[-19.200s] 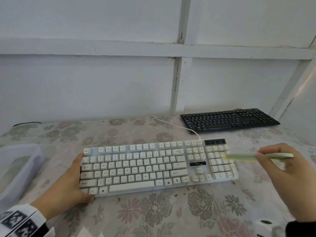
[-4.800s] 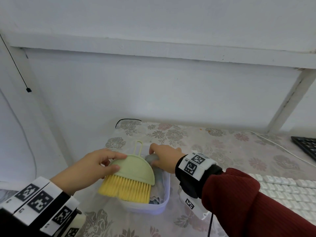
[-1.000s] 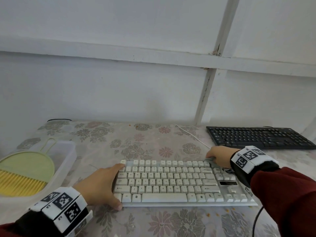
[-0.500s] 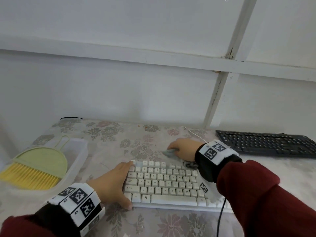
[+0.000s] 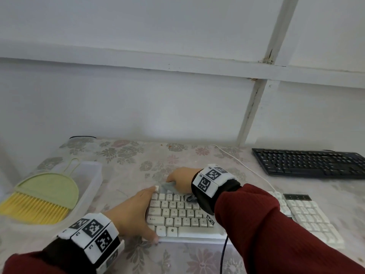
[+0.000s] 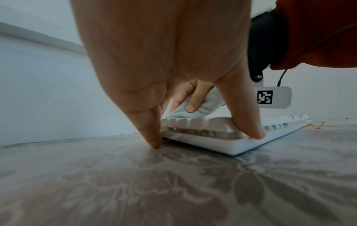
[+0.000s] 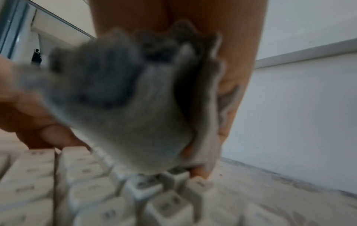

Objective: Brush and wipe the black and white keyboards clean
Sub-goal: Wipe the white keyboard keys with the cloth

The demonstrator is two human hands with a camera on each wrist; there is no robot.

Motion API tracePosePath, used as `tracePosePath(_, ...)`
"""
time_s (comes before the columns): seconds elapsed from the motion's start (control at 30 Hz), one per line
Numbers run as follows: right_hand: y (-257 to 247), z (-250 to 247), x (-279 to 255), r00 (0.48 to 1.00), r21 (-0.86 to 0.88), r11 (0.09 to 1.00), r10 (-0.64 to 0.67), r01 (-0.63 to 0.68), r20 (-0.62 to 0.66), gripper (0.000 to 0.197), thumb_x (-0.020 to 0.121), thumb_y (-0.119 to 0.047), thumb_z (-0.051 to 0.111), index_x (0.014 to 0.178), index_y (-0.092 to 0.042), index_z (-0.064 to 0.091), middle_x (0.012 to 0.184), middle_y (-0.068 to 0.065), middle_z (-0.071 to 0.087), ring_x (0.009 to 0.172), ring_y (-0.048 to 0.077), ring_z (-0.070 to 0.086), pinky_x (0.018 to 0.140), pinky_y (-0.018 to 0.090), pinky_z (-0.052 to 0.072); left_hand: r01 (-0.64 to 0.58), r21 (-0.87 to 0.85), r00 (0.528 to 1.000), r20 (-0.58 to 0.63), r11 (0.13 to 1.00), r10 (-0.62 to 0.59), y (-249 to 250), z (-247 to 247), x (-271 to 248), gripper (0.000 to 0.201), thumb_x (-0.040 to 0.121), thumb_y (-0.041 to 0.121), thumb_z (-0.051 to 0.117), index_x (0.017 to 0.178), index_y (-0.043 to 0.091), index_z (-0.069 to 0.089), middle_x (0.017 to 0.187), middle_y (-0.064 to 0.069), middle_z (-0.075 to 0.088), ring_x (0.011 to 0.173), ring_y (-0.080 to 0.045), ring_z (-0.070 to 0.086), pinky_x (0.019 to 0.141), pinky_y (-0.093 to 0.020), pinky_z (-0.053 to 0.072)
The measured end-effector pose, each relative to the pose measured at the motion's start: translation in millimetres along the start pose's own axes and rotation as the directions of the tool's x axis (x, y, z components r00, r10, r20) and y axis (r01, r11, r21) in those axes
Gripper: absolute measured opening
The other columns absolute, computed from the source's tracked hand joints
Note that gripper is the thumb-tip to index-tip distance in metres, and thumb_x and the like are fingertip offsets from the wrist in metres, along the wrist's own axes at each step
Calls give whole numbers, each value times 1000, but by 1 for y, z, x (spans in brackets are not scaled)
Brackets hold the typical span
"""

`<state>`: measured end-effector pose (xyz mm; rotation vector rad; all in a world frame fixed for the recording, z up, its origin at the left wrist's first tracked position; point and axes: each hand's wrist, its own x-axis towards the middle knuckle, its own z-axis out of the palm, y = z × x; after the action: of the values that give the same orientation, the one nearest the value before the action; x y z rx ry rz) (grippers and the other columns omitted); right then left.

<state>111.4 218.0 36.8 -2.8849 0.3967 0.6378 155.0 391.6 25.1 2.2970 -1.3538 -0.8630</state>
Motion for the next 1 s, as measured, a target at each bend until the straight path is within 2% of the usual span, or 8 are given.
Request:
tracePosePath(0.1, 22, 5, -10, 999, -78, 996, 41, -43, -29, 44, 101, -26, 36, 59, -16, 31, 63, 0, 36, 74, 23, 40, 74, 30, 31, 21, 13, 1000, 1, 1000, -21, -3, 1, 1, 127, 58, 38, 86, 149, 21, -1, 149, 10, 23, 133, -6, 30, 113, -22, 25)
tracePosePath(0.33, 91, 9, -64, 980, -164, 970, 191, -180, 54, 38, 101, -23, 34, 64, -17, 36, 69, -2, 39, 73, 24, 43, 77, 28, 29, 32, 63, 999, 19, 997, -34, -2, 2, 2, 127, 57, 44, 83, 149, 27, -2, 144, 14, 33, 125, -5, 38, 108, -23, 31)
tracePosePath(0.4, 112, 10, -81, 968, -171, 960, 237, -220, 86, 27, 100, -20, 36, 93, -8, 59, 102, 10, 59, 95, 26, 51, 82, 30, 35, 35, 76, 999, 21, 997, -36, -2, 3, 2, 126, 58, 45, 82, 149, 27, -3, 145, 14, 32, 125, -4, 37, 107, -21, 31)
tracePosePath(0.47, 127, 11, -99, 951, -195, 945, 287, -262, 112, 32, 101, -18, 36, 123, -5, 55, 129, 14, 53, 110, 26, 53, 85, 29, 37, 38, 82, 999, 26, 996, -40, -2, 2, 2, 125, 59, 45, 82, 148, 28, -4, 145, 14, 31, 124, -3, 37, 106, -19, 30)
tracePosePath(0.67, 175, 15, -137, 899, -214, 899, 415, -381, 140, 35, 99, -19, 41, 130, -10, 52, 126, 11, 51, 115, 29, 53, 95, 30, 40, 40, 68, 997, 62, 997, -44, -7, 1, 6, 136, 48, 54, 84, 148, 30, -5, 147, 15, 30, 127, -4, 37, 109, -23, 30)
tracePosePath(0.77, 196, 6, -161, 910, -47, 909, 413, -414, -26, 40, 99, -35, 39, 120, -9, 60, 118, 16, 57, 108, 29, 57, 94, 31, 42, 35, 77, 996, 75, 996, -41, -8, 0, 6, 150, 29, 74, 75, 149, 30, -5, 146, 16, 30, 126, -3, 38, 109, -23, 30)
tracePosePath(0.87, 222, 7, -171, 875, 30, 881, 473, -472, -104, 35, 99, -31, 40, 117, -9, 62, 109, 16, 63, 100, 29, 62, 86, 31, 48, 34, 69, 997, 66, 997, -39, -10, 2, 8, 138, 44, 60, 82, 147, 33, -6, 142, 17, 35, 121, -2, 42, 106, -21, 34)
tracePosePath(1.0, 233, 36, -170, 863, -29, 863, 505, -504, 31, 43, 94, -7, 41, 129, -28, 54, 130, 6, 51, 111, 26, 57, 94, 34, 49, 24, 38, 998, 58, 999, -26, -11, 2, 8, 129, 49, 53, 82, 147, 39, -1, 141, 21, 36, 122, 1, 43, 105, -20, 35)
